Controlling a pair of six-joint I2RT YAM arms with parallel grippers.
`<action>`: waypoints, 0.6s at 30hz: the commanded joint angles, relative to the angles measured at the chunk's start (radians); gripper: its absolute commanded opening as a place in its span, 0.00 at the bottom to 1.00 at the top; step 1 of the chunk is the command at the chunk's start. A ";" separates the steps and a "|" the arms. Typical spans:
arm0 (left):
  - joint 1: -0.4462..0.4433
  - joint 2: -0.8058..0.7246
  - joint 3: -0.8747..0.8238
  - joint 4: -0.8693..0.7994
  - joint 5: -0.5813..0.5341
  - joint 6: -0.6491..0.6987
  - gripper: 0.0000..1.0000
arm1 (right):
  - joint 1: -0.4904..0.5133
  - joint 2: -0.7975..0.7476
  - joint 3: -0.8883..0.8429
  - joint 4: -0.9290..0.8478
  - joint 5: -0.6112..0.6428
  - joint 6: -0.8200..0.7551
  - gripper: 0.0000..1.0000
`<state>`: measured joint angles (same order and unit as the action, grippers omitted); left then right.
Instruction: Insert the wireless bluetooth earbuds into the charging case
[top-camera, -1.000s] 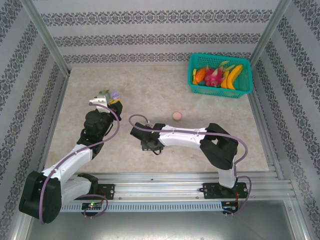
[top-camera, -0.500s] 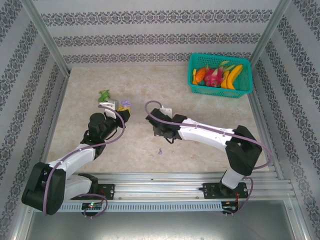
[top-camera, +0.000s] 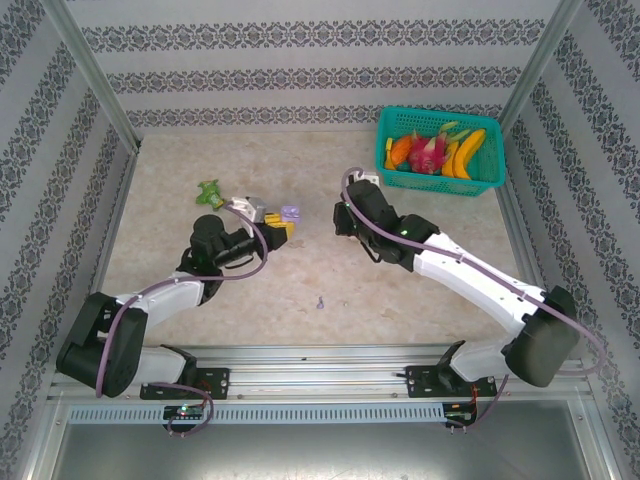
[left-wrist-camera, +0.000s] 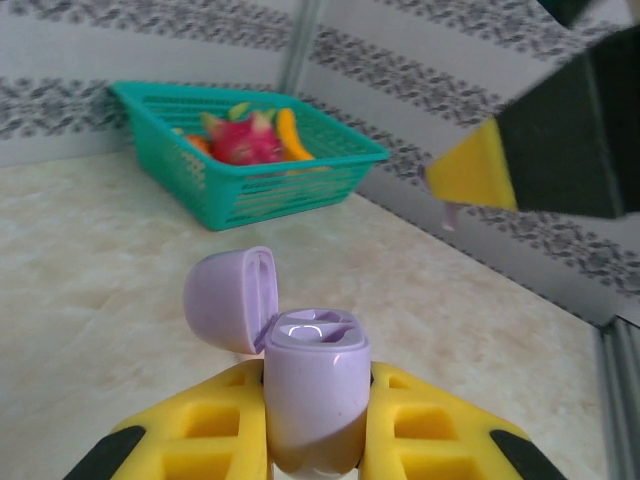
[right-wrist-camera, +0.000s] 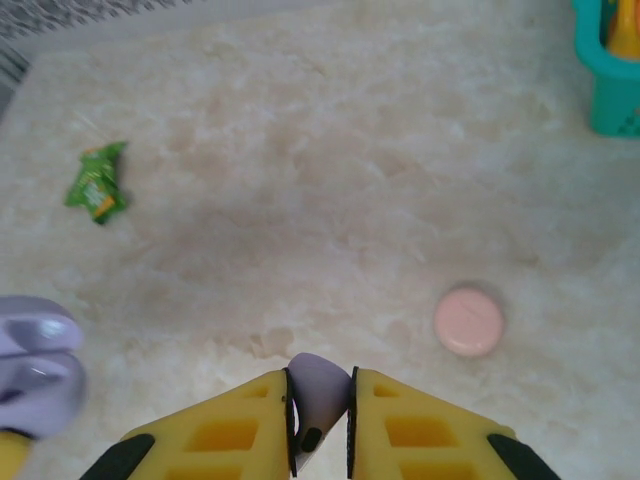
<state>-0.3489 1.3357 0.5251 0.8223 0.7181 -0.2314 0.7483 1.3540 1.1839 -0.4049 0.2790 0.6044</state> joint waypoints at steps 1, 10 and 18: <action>-0.030 0.032 0.059 0.078 0.087 0.041 0.00 | -0.012 -0.052 -0.009 0.091 -0.092 -0.100 0.18; -0.096 0.098 0.179 0.064 0.154 0.067 0.00 | -0.020 -0.159 -0.052 0.226 -0.255 -0.255 0.19; -0.126 0.091 0.251 0.040 0.197 0.097 0.00 | -0.032 -0.240 -0.110 0.289 -0.317 -0.290 0.19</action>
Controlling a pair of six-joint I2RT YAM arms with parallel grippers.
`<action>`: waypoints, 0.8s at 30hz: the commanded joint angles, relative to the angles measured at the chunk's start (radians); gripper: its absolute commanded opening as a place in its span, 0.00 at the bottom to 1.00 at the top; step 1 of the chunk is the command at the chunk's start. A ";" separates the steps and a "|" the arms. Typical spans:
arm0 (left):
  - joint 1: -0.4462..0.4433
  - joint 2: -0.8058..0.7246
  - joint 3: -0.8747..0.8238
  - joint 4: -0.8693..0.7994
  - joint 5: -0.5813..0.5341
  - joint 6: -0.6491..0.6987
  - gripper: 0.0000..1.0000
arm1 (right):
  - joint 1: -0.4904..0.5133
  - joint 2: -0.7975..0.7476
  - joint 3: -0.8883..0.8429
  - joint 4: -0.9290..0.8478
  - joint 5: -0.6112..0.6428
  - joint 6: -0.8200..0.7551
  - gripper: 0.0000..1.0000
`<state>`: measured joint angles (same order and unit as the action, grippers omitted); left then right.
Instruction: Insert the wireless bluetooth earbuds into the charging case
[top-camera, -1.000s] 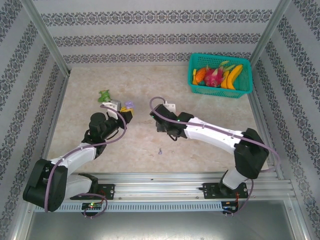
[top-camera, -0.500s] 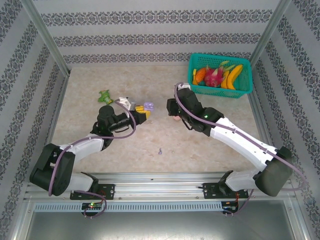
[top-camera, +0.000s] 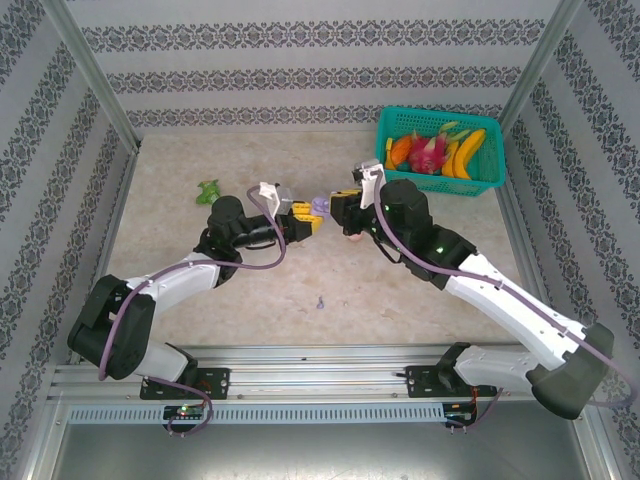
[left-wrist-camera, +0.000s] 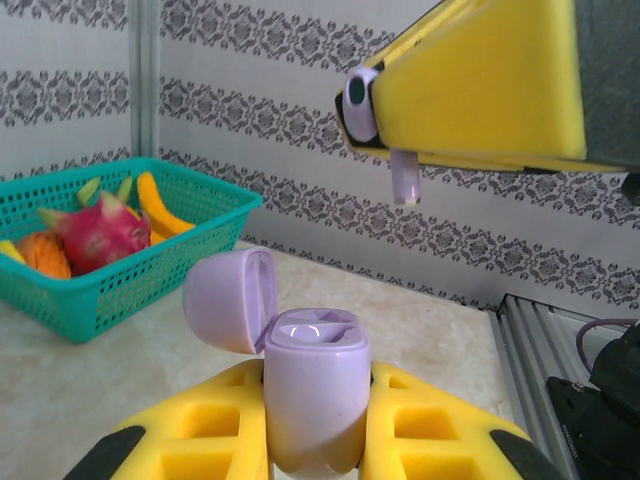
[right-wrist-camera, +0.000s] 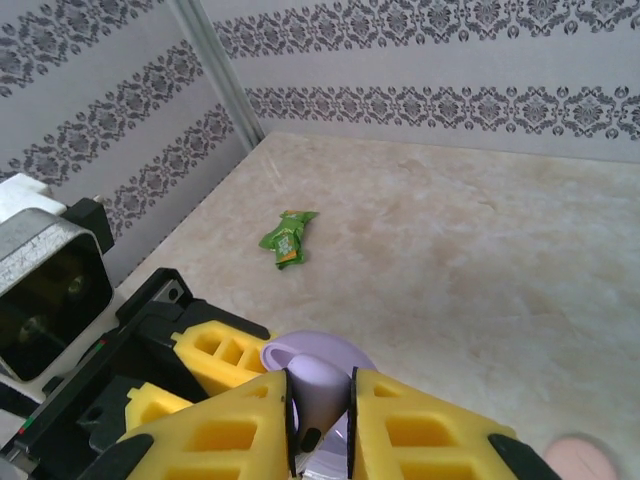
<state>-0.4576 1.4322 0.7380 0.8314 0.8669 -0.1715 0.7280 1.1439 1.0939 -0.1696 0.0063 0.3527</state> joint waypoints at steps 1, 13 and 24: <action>-0.019 -0.009 0.047 0.021 0.054 0.042 0.00 | -0.013 -0.037 -0.023 0.060 -0.049 -0.040 0.19; -0.046 -0.032 0.097 -0.030 0.084 0.079 0.00 | -0.016 -0.047 -0.032 0.091 -0.081 -0.032 0.18; -0.047 -0.056 0.107 -0.039 0.083 0.089 0.00 | -0.017 -0.056 -0.057 0.103 -0.079 -0.015 0.17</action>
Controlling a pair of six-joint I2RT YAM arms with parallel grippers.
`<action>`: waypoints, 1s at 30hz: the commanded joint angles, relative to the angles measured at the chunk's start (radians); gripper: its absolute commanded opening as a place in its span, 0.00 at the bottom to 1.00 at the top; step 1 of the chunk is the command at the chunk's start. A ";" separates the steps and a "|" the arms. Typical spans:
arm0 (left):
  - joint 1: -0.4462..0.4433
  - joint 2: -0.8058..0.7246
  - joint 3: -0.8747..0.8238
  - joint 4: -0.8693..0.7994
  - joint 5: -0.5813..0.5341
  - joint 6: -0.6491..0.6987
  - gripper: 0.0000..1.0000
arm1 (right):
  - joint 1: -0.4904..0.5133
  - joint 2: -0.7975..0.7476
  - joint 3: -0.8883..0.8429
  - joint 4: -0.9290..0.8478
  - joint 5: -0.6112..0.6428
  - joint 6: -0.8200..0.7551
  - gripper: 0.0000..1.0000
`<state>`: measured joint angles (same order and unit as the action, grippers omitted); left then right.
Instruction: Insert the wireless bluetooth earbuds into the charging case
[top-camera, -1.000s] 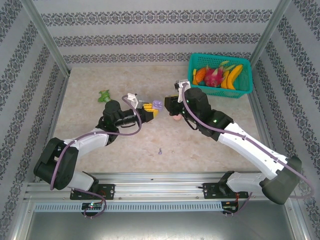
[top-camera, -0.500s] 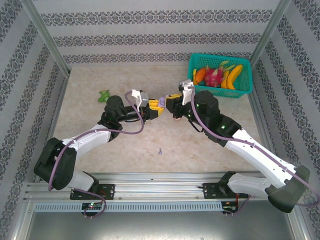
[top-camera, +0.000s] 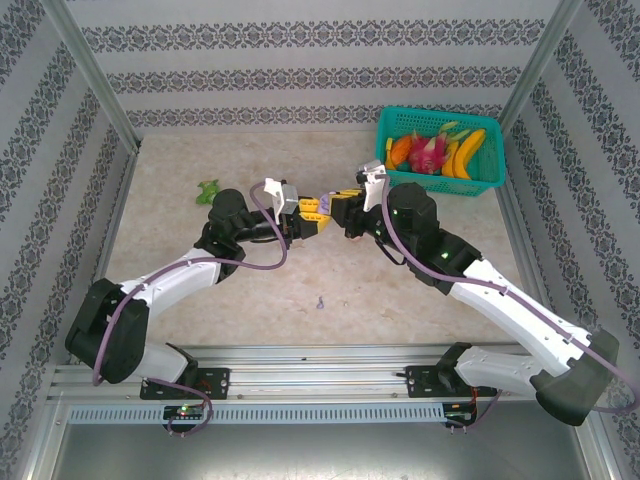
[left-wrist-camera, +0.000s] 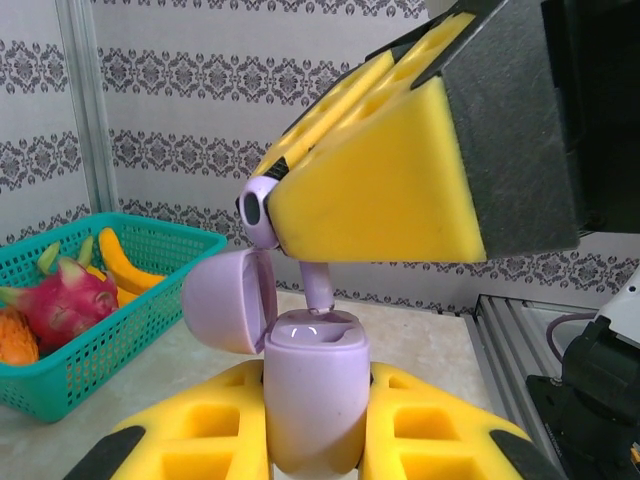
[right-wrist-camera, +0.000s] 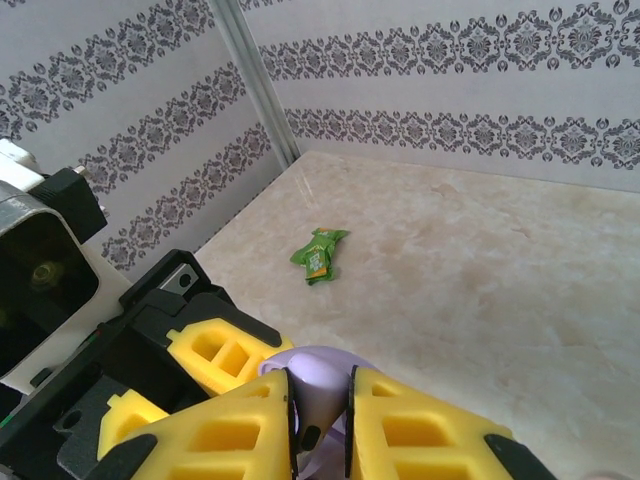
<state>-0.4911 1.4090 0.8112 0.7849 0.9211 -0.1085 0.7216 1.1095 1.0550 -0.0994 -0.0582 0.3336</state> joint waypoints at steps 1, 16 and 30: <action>-0.012 -0.035 0.036 0.006 0.027 0.026 0.00 | -0.009 -0.022 -0.021 0.034 -0.014 0.005 0.17; -0.015 -0.038 0.039 0.029 0.010 0.007 0.00 | -0.009 -0.015 -0.050 0.052 -0.010 0.023 0.16; -0.018 -0.018 0.007 0.161 -0.070 -0.088 0.00 | 0.037 -0.058 -0.177 0.229 0.107 0.098 0.15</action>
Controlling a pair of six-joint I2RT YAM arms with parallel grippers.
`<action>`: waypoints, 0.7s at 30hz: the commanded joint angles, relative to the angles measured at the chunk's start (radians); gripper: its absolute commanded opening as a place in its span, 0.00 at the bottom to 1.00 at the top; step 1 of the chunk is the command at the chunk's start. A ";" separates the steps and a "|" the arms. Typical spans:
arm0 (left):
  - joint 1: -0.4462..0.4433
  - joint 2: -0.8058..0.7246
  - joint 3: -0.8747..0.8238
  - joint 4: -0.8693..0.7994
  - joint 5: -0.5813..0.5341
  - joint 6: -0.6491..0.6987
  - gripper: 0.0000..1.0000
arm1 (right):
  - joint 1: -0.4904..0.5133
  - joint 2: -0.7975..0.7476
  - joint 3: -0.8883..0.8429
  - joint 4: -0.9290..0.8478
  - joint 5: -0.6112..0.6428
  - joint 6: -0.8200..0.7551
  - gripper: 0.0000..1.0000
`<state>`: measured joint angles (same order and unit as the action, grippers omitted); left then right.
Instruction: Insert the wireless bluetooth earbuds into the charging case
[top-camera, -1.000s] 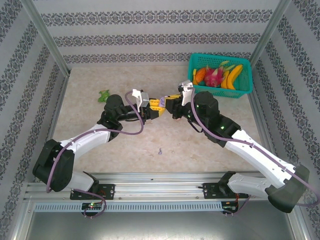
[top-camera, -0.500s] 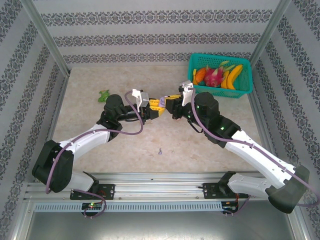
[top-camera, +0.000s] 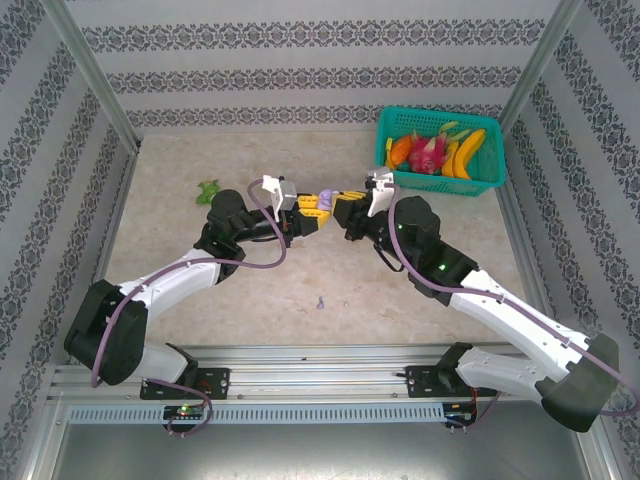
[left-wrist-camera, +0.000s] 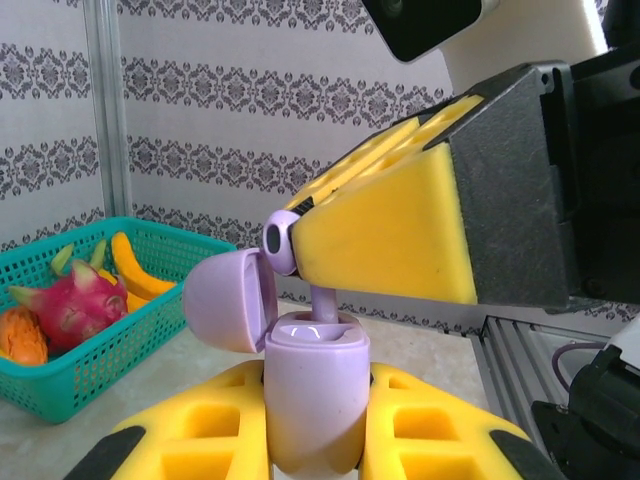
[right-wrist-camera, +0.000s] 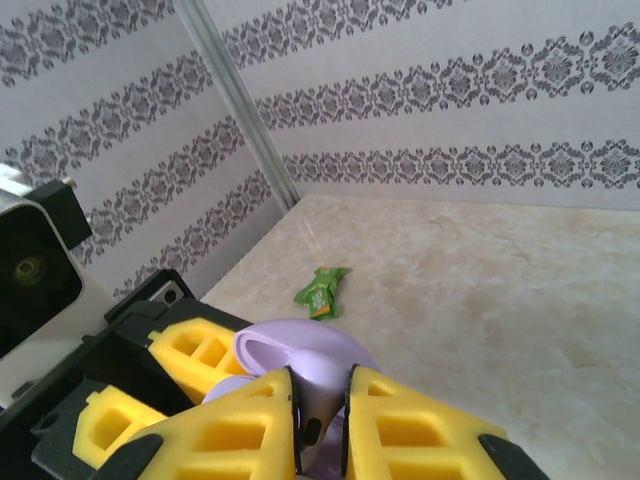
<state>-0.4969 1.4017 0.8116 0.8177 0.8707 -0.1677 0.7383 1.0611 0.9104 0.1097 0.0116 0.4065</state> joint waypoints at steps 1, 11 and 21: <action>-0.014 -0.012 0.005 0.125 -0.020 -0.026 0.00 | 0.023 -0.010 -0.032 0.027 0.043 0.027 0.15; -0.021 -0.003 -0.009 0.114 -0.016 -0.009 0.00 | 0.025 -0.056 -0.021 0.062 0.108 0.039 0.14; -0.022 0.006 -0.006 0.111 -0.015 -0.010 0.00 | 0.025 -0.055 -0.007 0.086 0.068 0.072 0.14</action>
<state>-0.5034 1.4017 0.8112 0.8642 0.8555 -0.1722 0.7509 1.0088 0.8936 0.1596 0.0914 0.4519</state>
